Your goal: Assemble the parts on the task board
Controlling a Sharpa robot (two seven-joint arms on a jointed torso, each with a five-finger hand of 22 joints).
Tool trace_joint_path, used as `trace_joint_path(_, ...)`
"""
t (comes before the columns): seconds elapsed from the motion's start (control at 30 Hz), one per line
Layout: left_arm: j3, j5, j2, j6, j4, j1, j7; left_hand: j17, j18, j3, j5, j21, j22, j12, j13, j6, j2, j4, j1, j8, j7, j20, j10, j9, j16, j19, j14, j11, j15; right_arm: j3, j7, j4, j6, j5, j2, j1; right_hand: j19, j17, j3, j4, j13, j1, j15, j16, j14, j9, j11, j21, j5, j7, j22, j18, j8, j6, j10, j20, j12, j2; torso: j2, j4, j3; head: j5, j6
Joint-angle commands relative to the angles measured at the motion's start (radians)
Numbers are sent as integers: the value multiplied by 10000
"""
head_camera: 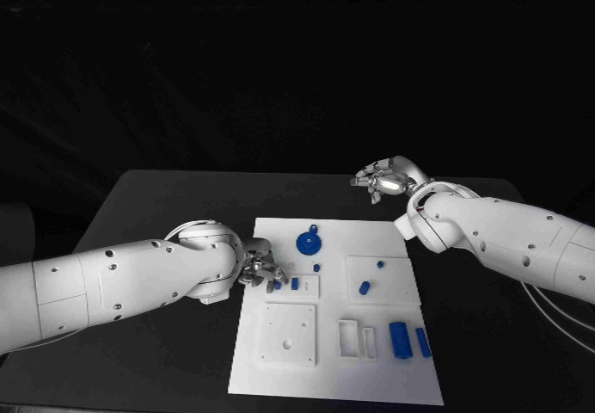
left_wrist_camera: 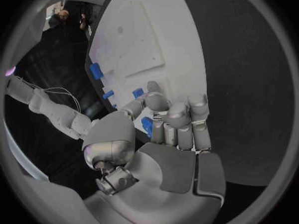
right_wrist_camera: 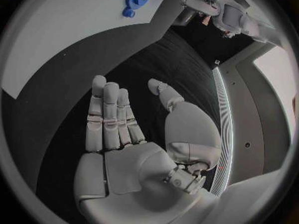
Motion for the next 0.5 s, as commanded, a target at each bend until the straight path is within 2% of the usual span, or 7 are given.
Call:
trace_joint_path(0.03, -33, 28, 27, 120, 38, -45, -9, 10, 59, -3, -58, -13, -14, 47, -12, -8, -77, 59, 10, 31, 3, -921, -39, 9, -31, 17, -55, 2, -30, 5, 101, 8, 115, -19, 1, -5, 46, 9, -35, -42, -10, -60, 13, -69, -56, -11, 8, -48, 41, 70, 16, 143, 67, 13, -88, 12, 67, 9, -3, -1, 0, -2, -2)
trace_joint_path(0.2, -32, -13, 16, 86, 4, -45, -26, 11, 70, -31, -211, -16, -16, 46, -19, -10, -188, 160, -61, 17, 0, -926, -44, 17, -39, 15, -58, 1, -43, 5, 101, 9, 118, -19, 8, -6, 47, 9, -36, -41, -13, -61, 13, -70, -56, -12, 8, -50, 46, 71, 17, 143, 67, 12, -89, 12, 69, 10, -1, -1, -1, -2, 3)
trace_joint_path(0.33, -31, -44, -17, -28, -22, -45, -49, 16, 96, -58, -974, -26, -17, 46, -34, -15, -417, 358, -150, -11, -5, -937, -47, 38, -49, -2, -65, -5, -69, 5, 99, 6, 119, -19, 5, -6, 47, 10, -36, -41, -15, -63, 13, -70, -56, -12, 8, -51, 50, 71, 18, 143, 66, 11, -90, 12, 71, 9, -3, -4, 1, -5, 6)
trace_joint_path(0.5, -21, -59, -78, -242, -36, -45, -50, 20, 101, -139, -1122, -37, -16, 39, -49, -35, -628, 536, -325, -36, 3, -934, -55, 50, -57, -29, -81, 1, -73, 5, 100, 11, 118, -19, -5, -6, 47, 10, -38, -41, -19, -65, 14, -71, -56, -13, 9, -53, 55, 71, 20, 143, 66, 9, -90, 13, 74, 8, 0, -2, -2, -21, 10)
